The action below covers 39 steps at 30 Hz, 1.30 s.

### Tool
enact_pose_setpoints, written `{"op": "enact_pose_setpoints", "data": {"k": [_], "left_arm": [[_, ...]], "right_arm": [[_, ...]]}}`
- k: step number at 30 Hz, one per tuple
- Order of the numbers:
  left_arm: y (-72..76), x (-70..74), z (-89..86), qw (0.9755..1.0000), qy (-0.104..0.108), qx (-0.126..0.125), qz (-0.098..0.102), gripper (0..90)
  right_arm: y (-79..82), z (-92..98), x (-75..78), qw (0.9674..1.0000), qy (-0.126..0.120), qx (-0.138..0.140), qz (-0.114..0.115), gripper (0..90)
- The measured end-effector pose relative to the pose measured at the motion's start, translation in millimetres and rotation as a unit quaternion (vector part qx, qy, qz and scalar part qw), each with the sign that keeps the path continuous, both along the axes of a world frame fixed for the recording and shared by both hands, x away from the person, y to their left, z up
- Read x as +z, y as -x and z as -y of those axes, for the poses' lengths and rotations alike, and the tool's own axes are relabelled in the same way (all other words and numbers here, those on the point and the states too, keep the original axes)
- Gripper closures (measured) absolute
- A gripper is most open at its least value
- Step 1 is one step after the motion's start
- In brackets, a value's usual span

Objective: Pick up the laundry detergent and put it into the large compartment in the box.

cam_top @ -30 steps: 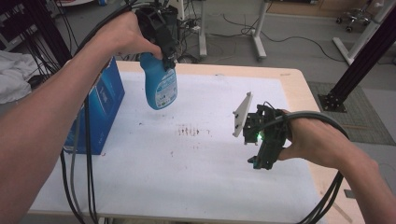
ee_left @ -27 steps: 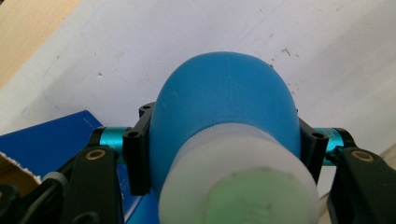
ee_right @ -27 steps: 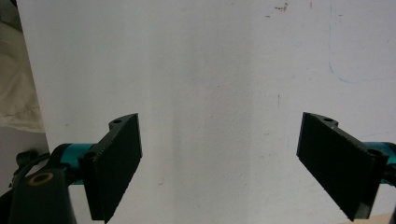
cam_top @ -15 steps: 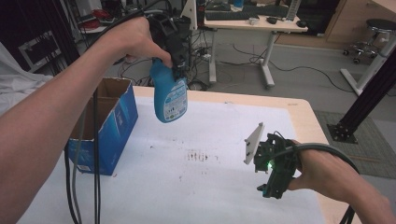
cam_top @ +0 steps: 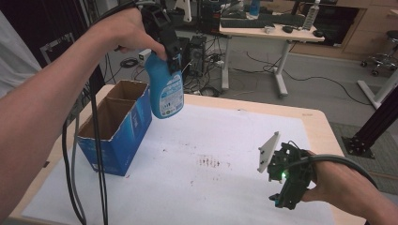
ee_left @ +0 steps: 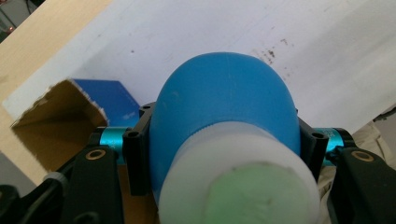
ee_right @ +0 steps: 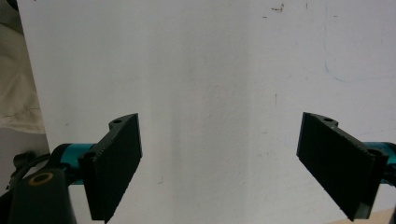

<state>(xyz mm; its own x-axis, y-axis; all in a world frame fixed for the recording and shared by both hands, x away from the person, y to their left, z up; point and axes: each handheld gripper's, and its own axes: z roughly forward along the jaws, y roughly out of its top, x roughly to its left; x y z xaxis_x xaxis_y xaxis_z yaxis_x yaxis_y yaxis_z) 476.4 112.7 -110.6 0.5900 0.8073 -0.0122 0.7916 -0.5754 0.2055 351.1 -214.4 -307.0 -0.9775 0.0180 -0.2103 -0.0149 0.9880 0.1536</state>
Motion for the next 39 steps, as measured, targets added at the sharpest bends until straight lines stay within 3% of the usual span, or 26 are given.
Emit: {"op": "enact_pose_setpoints", "data": {"k": [22, 35, 39], "left_arm": [[26.3, 16.5, -85.4, 0.998, -0.021, 0.06, 0.008, 38.3], [34.9, 12.6, -113.9, 0.9961, -0.04, 0.078, 0.006, 38.3], [35.9, 9.3, -119.4, 0.9958, -0.036, 0.084, 0.008, 38.3]], "right_arm": [[-0.2, -3.1, -2.0, 1.0, 0.005, 0.001, -0.001, 13.2], [-1.0, -6.2, -2.8, 1.0, 0.008, 0.003, -0.004, 13.2], [-1.0, -6.4, -3.0, 0.9999, 0.009, 0.003, -0.004, 13.2]]}}
